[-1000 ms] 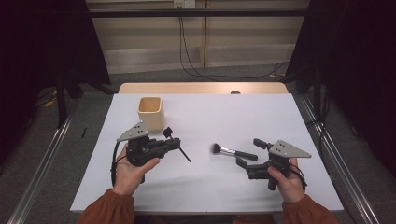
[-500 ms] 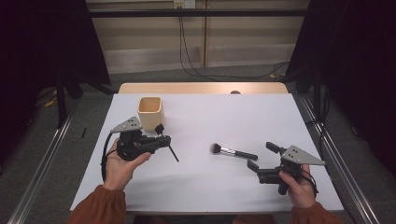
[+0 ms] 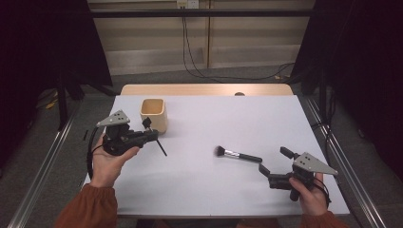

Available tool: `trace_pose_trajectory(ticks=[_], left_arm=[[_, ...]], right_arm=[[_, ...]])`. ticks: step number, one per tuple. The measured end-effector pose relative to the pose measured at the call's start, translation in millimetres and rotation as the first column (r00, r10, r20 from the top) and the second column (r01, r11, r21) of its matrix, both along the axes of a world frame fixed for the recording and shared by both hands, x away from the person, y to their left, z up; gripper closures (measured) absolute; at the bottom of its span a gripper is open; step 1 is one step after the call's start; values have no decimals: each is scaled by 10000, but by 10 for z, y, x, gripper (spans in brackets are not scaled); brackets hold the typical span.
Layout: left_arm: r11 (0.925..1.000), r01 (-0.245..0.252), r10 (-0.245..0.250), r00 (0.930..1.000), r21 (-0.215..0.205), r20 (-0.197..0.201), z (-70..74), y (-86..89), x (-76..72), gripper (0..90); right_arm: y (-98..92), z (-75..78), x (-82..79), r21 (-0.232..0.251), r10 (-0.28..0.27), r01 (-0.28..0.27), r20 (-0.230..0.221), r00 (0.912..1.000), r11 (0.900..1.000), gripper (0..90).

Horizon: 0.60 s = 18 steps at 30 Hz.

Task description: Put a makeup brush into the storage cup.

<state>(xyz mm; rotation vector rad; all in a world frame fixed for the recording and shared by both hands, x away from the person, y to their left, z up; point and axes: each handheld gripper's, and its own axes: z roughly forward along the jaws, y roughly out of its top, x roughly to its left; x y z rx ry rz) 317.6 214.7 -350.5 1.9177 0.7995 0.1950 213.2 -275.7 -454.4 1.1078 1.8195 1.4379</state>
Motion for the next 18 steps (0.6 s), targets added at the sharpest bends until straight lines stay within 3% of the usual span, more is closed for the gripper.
trace_pose_trajectory(ticks=[8,18], left_arm=[[9983,-328,338,9992,485,-213,117,135,146,857],[9960,-685,681,9976,578,86,353,211,275,857]], right_arm=[[-73,9,-56,143,-253,251,133,9996,9996,0],[-76,12,-60,198,-195,191,223,9996,9996,0]])
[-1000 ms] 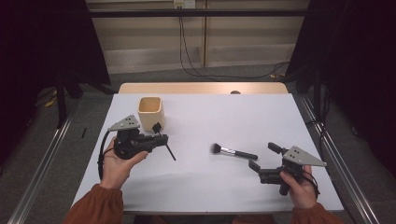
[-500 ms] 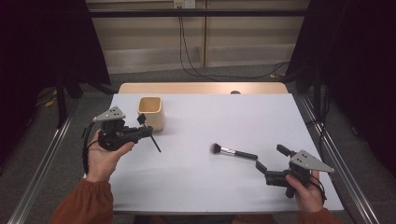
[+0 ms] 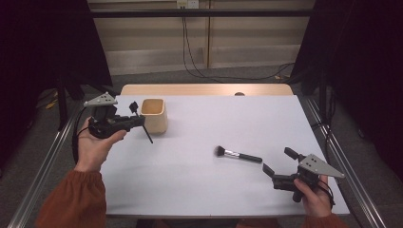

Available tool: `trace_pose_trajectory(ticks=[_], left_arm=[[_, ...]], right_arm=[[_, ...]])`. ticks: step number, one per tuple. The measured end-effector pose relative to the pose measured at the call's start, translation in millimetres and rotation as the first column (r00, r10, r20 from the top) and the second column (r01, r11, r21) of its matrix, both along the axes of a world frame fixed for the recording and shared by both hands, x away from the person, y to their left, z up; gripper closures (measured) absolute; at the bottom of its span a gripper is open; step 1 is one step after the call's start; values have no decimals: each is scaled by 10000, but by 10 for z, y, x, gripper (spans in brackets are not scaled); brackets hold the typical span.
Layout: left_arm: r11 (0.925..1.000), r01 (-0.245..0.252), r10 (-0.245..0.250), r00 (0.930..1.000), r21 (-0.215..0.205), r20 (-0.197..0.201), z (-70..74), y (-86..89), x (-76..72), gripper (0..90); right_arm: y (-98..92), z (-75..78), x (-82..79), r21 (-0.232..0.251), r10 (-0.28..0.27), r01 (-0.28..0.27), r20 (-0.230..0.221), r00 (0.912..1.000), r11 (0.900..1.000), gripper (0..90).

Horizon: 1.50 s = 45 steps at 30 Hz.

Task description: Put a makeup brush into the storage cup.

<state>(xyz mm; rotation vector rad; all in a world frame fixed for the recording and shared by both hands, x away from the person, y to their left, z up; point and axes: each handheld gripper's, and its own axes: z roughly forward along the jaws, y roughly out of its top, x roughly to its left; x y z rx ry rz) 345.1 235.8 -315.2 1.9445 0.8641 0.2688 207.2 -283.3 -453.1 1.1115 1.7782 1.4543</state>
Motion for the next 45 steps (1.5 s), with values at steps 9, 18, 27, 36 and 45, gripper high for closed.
trace_pose_trajectory(ticks=[9,18,27,36,45], left_arm=[[9995,-326,326,9992,26,244,136,35,140,857],[9970,-772,776,9963,-111,379,211,75,248,857],[9940,-1069,1084,9906,-215,834,287,22,392,856],[9868,-1555,1597,9804,-447,1154,282,25,572,856],[9852,-1689,1712,9784,-290,1162,187,-42,696,856]], right_arm=[[5,5,-3,-4,76,-76,85,9999,10000,0],[18,8,-6,24,158,-158,121,9998,9999,0],[16,5,-4,-13,210,-210,103,9997,9998,0],[17,5,-8,-20,270,-270,77,9996,9996,0],[25,2,-6,7,317,-317,15,9995,9995,0]])
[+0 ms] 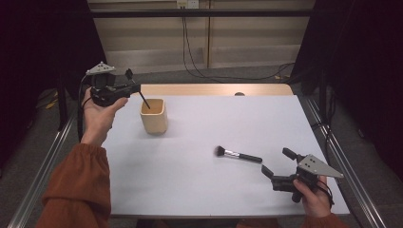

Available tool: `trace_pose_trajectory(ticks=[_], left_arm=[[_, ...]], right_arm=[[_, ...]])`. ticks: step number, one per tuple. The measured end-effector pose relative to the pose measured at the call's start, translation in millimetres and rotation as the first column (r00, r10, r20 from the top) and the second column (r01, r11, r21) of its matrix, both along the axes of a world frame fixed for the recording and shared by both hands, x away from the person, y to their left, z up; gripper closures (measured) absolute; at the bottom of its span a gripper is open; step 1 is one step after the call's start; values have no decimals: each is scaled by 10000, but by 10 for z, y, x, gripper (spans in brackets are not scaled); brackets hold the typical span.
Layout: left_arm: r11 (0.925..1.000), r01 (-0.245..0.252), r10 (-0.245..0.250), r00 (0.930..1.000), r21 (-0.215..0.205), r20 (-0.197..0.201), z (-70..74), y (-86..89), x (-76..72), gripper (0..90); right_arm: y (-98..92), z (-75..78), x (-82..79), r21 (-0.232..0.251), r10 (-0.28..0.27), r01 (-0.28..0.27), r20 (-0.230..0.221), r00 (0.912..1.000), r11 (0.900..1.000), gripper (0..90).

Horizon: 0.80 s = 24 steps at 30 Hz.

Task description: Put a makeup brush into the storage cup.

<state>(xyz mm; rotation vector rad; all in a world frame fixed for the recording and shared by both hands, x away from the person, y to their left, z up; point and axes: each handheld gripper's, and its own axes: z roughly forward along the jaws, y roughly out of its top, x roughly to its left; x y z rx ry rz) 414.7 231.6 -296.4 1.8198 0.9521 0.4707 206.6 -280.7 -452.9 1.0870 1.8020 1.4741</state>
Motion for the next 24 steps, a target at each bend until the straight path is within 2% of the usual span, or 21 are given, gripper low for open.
trace_pose_trajectory(ticks=[7,10,13,18,21,22,24], left_arm=[[9994,267,-271,9995,238,166,-39,-97,9,856],[9995,183,-185,9998,263,99,-65,-104,38,856],[9998,161,-162,9998,115,119,-82,-111,45,856],[9997,83,-85,9999,219,103,-113,-136,70,856],[9999,43,-43,10000,127,-36,-165,-145,101,856],[9997,0,0,10000,260,-19,-188,-155,109,856],[9996,-15,18,10000,271,-85,-231,-165,127,856]], right_arm=[[1,-1,-1,72,19,-19,-30,10000,10000,0],[4,0,-3,31,55,-55,-21,10000,10000,0],[5,-1,-3,29,58,-58,-18,10000,10000,0],[5,-4,1,-22,74,-74,-42,10000,10000,0],[9,-2,-2,-29,84,-84,-24,10000,10000,0],[10,-2,-2,-30,93,-93,-16,10000,10000,0],[9,-5,-2,-4,99,-99,-37,9999,10000,0]])
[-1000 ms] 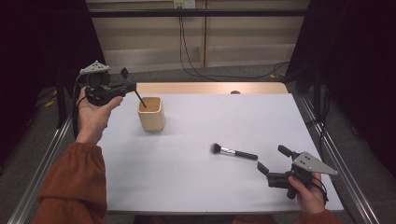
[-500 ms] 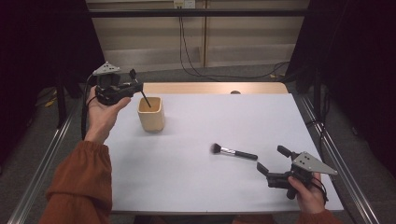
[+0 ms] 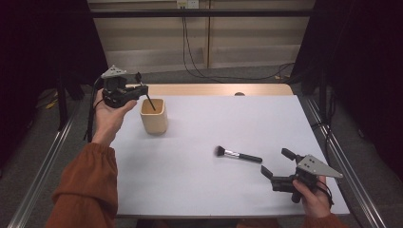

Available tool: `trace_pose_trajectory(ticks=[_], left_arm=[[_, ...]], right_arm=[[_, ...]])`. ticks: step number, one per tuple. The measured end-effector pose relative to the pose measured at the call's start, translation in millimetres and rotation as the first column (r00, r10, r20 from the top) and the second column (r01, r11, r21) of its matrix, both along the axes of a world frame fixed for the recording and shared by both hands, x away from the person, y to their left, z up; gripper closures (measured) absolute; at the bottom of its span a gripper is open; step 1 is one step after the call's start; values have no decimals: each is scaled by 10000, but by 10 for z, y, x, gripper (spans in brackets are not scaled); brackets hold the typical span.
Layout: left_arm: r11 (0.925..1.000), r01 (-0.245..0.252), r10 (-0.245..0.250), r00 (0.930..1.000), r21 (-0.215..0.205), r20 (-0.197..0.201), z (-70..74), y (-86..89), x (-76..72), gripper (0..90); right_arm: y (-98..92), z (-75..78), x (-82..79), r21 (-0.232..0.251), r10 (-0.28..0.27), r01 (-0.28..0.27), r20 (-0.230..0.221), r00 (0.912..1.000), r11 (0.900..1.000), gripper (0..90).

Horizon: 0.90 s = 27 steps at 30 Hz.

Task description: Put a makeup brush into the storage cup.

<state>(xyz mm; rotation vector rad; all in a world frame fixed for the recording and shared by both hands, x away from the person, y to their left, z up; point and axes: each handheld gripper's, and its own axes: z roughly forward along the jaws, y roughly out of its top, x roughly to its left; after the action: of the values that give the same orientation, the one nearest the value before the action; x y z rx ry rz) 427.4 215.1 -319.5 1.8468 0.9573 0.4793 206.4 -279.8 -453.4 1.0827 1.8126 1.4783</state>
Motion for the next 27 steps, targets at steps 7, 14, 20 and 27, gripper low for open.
trace_pose_trajectory(ticks=[7,14,20,27], left_arm=[[9999,-102,102,9998,35,-181,-131,-3,60,856],[9998,-178,182,9991,111,-393,-230,16,81,856],[9998,-151,158,9983,138,-559,-296,-4,79,856],[9994,-195,214,9973,287,-695,-392,-14,95,856]], right_arm=[[1,-5,5,19,22,-22,-27,10000,10000,0],[2,-5,2,10,32,-32,-28,10000,10000,0],[-5,-8,7,17,-22,22,-91,10000,10000,0],[-1,-7,4,28,-27,27,-91,10000,10000,0]])
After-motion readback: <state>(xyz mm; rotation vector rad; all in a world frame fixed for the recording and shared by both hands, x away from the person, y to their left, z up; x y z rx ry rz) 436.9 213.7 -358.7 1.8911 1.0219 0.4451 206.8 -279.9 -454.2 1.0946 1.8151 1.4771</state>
